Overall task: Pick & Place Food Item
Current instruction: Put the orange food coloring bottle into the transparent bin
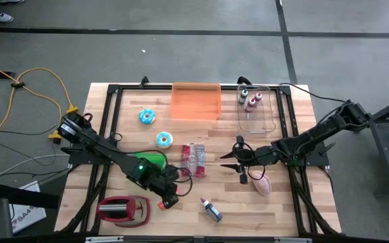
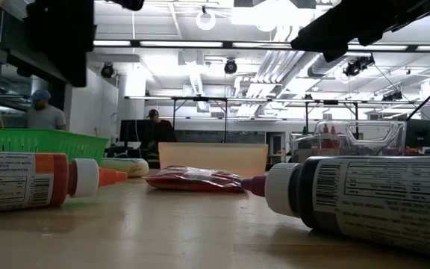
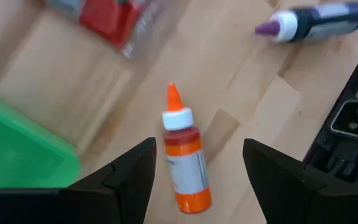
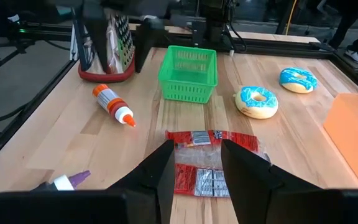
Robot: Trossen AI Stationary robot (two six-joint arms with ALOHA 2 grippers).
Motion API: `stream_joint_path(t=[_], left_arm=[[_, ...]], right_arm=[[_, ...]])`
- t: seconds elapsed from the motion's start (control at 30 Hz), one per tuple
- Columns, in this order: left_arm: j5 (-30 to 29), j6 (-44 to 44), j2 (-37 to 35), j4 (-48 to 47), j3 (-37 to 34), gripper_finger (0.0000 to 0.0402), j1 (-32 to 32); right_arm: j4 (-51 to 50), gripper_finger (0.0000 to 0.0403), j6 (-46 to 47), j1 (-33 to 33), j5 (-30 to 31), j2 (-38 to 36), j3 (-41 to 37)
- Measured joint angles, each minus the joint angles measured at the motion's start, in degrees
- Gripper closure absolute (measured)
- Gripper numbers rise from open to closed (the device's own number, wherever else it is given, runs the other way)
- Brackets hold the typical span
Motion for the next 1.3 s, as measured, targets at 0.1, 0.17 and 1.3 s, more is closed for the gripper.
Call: stream_joint_path(t=[0.1,0.17,1.3], left_arm=[[1.94,-1.55,2.45,-0.13,0.04,0.0167,-0.31],[4.42,-2.89,4.26,-0.3,0.06,0.0167,-0.36],[2.17,-12.68,7.69,0.14,0.17,0.0167,-5.99]], right_arm=[[-0.45,0.0285,0.01,0.0,0.0,-0.01,-0.02],[-0.76,0.0285,0.13,0.0,-0.02,-0.01,-0.02],[-0.85,0.0285,1.99,0.0,-0.17,-0.01,-0.02]])
